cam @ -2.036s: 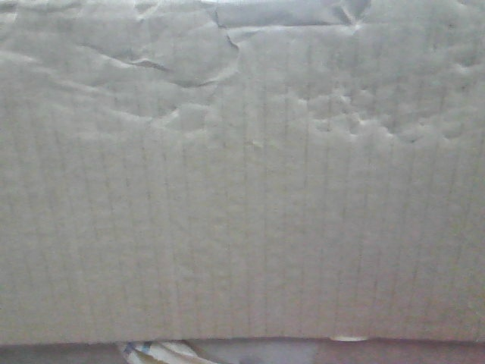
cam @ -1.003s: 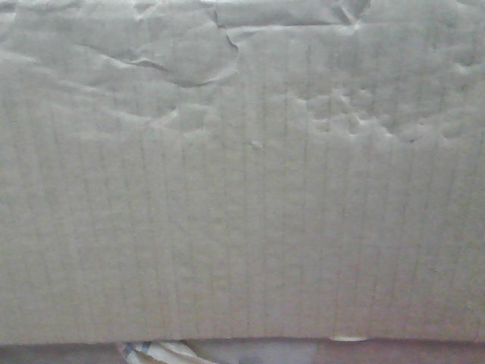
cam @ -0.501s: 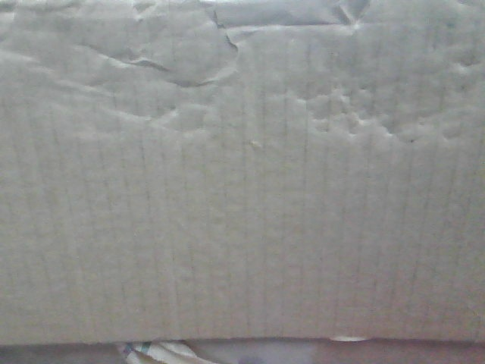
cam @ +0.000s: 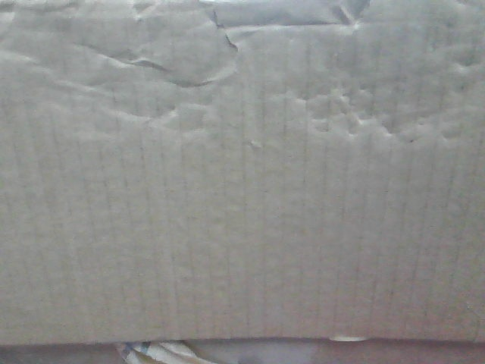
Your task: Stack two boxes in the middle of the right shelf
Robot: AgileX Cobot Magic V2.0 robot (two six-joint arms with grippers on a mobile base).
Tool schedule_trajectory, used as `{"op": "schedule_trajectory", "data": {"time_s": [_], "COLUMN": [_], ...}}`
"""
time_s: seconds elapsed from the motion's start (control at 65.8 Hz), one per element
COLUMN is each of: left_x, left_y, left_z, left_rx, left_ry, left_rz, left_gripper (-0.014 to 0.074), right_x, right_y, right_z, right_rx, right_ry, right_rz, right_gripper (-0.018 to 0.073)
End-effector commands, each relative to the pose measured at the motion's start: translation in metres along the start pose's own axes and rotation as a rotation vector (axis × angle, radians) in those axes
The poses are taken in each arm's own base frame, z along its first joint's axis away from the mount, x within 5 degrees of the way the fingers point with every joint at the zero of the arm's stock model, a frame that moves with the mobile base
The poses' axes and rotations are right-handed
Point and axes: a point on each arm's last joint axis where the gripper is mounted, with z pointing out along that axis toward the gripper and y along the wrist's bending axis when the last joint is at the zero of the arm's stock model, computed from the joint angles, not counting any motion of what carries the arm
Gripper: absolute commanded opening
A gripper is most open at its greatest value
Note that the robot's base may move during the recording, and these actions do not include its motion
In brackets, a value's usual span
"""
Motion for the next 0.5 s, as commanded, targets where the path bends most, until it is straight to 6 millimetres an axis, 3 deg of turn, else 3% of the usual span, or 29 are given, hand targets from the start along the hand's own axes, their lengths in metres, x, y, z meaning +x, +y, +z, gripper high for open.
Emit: {"op": "schedule_trajectory", "data": {"time_s": [0.0, 0.106, 0.365, 0.486], "left_x": [-0.0024, -0.0024, -0.0029, -0.0058], "left_y": [0.0006, 0.0006, 0.0011, 0.0012], "left_z": [-0.0029, -0.0029, -0.0052, -0.0103], "left_rx": [0.014, 0.014, 0.013, 0.022], "left_ry": [-0.02, -0.02, -0.021, -0.038], "left_rz": [-0.003, -0.003, -0.006, -0.009], "left_gripper": [-0.0111, -0.0088, 0.0269, 0.0398], "right_x": [-0.0018, -0.0018, -0.0018, -0.0018], "right_y": [-0.0002, -0.0002, -0.0002, -0.0002], "right_z": [-0.0002, -0.0002, -0.0002, -0.0002], "right_rx": [0.004, 0.004, 0.004, 0.004], "right_ry": [-0.021, -0.021, -0.021, -0.021], "right_rz": [0.003, 0.003, 0.003, 0.003], "right_gripper": [-0.0162, -0.0162, -0.0162, -0.0162]}}
